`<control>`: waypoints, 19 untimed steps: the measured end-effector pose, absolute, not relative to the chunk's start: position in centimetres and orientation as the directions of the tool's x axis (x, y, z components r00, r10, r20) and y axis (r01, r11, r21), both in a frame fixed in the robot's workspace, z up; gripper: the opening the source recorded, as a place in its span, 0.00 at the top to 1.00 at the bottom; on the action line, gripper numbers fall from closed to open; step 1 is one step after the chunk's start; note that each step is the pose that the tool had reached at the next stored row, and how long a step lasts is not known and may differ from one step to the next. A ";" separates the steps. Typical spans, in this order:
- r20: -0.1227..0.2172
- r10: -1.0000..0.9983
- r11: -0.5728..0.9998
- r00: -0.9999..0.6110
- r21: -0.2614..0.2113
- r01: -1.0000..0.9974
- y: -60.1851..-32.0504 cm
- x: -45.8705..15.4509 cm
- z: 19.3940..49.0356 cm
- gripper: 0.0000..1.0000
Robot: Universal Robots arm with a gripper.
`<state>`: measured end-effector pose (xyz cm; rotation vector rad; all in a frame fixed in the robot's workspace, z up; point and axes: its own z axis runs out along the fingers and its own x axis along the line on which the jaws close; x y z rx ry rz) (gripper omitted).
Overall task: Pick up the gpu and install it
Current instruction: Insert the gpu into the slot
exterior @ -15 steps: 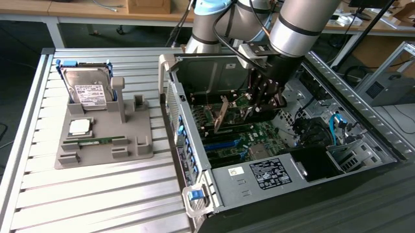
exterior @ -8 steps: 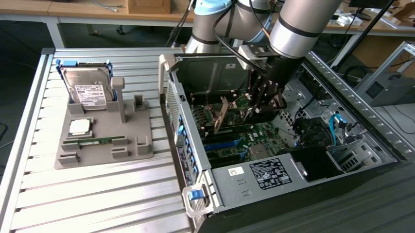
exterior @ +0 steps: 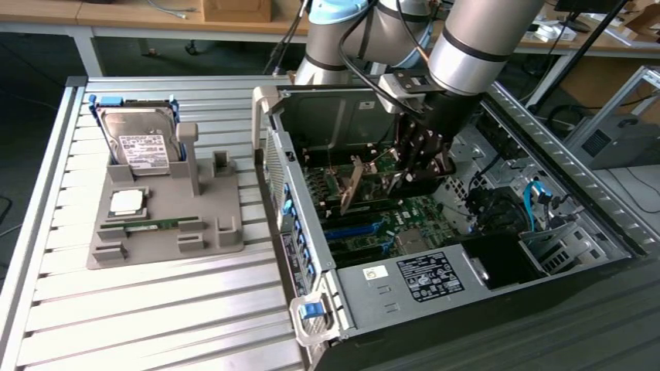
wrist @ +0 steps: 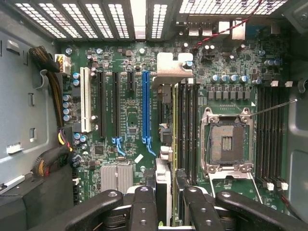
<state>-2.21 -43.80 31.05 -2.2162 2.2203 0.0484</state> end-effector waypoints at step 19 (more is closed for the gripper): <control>-0.025 -1.000 0.002 -0.002 0.019 -1.000 -44.2 -2.2 30.6 0.73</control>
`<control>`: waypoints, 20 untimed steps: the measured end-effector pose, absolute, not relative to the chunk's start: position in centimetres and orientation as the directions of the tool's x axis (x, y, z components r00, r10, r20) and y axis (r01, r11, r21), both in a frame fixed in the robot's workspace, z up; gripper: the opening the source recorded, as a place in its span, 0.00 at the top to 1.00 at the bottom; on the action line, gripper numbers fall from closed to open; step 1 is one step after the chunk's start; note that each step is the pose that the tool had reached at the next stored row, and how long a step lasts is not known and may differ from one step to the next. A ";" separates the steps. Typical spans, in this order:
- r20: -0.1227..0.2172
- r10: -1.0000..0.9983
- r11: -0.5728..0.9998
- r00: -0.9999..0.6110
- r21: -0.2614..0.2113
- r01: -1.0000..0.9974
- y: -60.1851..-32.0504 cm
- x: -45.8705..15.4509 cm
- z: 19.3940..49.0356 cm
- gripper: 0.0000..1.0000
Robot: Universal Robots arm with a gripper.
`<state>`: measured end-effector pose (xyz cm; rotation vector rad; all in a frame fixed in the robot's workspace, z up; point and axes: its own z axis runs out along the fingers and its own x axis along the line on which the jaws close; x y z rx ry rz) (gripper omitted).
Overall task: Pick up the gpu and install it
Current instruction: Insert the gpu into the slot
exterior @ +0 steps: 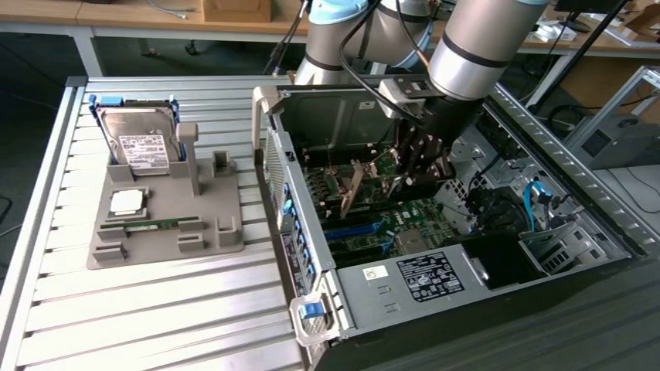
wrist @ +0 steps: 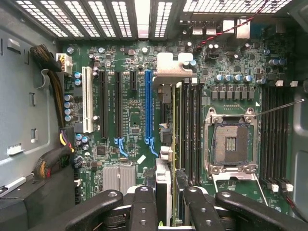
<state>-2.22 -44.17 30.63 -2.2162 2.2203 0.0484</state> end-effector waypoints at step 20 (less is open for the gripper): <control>-0.025 -1.000 0.002 -0.002 0.019 -1.000 -44.5 -2.2 30.2 0.73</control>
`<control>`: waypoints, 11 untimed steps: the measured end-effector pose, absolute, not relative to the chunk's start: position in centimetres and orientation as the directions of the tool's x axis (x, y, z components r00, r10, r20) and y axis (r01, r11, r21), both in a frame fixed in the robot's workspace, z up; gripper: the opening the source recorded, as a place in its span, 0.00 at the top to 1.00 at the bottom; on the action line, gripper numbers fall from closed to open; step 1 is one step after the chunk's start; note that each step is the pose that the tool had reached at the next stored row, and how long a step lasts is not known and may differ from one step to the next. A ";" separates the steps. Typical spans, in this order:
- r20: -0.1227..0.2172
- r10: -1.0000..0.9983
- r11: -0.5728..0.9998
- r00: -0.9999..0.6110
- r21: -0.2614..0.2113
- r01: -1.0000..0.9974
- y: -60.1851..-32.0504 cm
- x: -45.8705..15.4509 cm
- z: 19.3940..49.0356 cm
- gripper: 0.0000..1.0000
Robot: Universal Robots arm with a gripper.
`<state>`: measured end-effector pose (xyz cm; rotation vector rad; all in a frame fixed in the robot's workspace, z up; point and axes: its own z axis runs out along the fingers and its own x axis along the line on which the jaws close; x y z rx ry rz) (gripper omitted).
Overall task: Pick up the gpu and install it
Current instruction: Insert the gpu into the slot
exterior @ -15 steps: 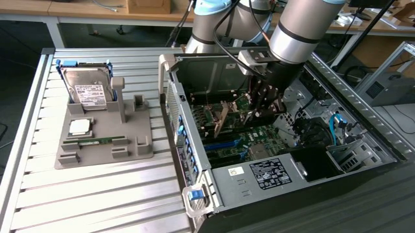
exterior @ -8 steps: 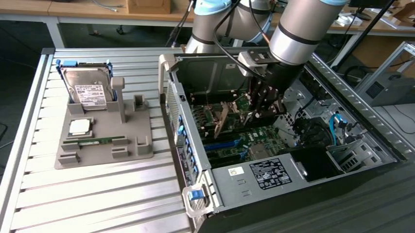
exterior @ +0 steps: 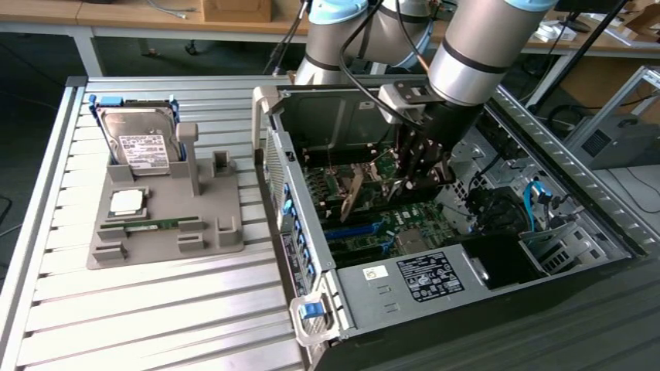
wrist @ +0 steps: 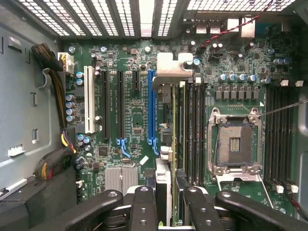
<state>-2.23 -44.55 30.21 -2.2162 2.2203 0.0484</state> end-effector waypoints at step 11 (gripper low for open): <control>-0.025 -1.000 0.002 -0.002 0.019 -1.000 -44.6 -2.8 30.0 0.73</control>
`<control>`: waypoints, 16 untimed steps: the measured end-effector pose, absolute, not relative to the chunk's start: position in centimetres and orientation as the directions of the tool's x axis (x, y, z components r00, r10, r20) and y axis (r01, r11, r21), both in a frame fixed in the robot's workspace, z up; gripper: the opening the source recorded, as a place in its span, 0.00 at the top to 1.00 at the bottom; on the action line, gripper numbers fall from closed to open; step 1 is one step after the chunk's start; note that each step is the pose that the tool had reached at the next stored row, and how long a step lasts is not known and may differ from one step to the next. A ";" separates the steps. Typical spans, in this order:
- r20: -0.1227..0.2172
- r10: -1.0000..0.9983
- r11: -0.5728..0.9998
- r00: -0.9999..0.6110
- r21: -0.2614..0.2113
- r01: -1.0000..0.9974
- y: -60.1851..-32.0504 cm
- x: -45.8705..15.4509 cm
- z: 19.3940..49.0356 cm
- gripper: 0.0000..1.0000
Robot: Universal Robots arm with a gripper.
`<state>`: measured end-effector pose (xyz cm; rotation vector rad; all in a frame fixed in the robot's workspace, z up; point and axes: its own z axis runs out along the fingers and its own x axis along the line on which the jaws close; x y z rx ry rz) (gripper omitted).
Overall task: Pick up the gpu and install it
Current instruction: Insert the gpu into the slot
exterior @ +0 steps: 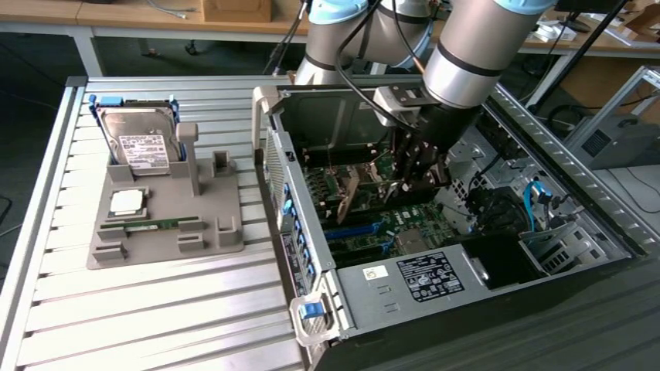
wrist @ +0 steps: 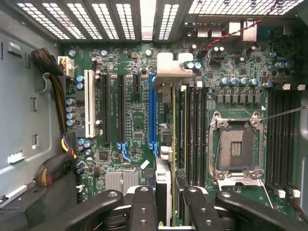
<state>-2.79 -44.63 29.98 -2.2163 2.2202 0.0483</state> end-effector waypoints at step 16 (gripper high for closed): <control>-0.025 -1.000 0.002 -0.002 0.019 -1.000 -44.8 -2.9 29.5 0.73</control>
